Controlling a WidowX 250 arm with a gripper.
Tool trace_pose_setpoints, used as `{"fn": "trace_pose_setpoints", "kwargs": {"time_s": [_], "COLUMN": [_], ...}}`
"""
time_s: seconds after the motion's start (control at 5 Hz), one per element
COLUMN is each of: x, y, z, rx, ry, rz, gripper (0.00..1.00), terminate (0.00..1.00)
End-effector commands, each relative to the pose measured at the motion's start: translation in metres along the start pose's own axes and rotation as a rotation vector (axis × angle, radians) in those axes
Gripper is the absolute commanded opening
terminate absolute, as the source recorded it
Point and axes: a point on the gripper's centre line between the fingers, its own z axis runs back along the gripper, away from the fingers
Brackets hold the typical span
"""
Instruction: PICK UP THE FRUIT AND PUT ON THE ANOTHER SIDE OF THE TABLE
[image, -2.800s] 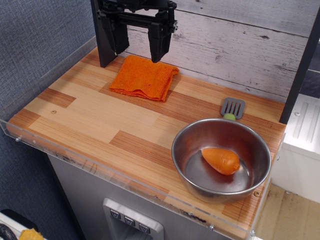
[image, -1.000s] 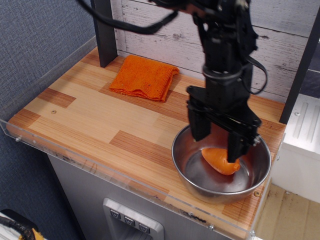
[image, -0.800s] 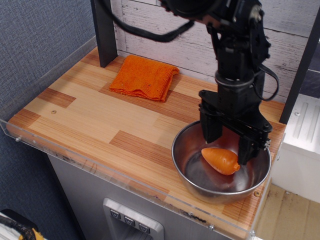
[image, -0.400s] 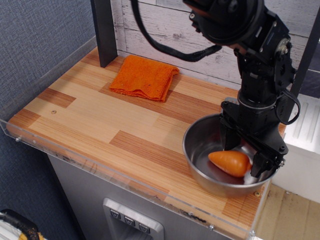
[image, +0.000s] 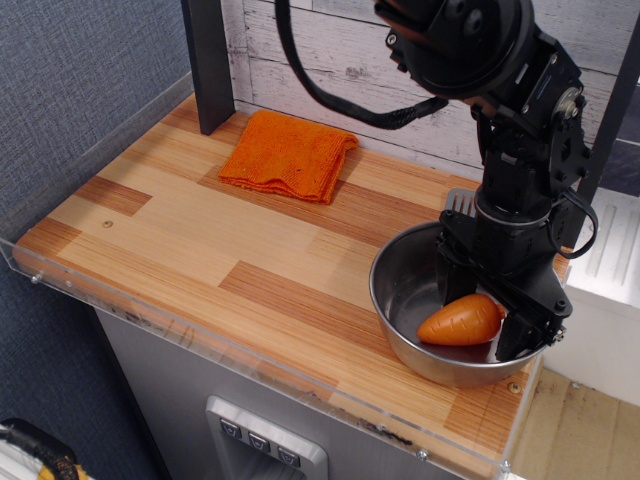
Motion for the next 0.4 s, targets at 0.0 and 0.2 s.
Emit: {"fn": "trace_pose_setpoints", "kwargs": {"time_s": [0.0,0.2], "x": [-0.0044,-0.0079], "y": [0.0143,0.0147], "z": [0.0202,0.0211], "rx": [-0.022,-0.007], "ry": [-0.056,-0.035], "rz": [0.042,0.054], "gripper": [1.0,0.0], "terminate": [0.0,0.0]}}
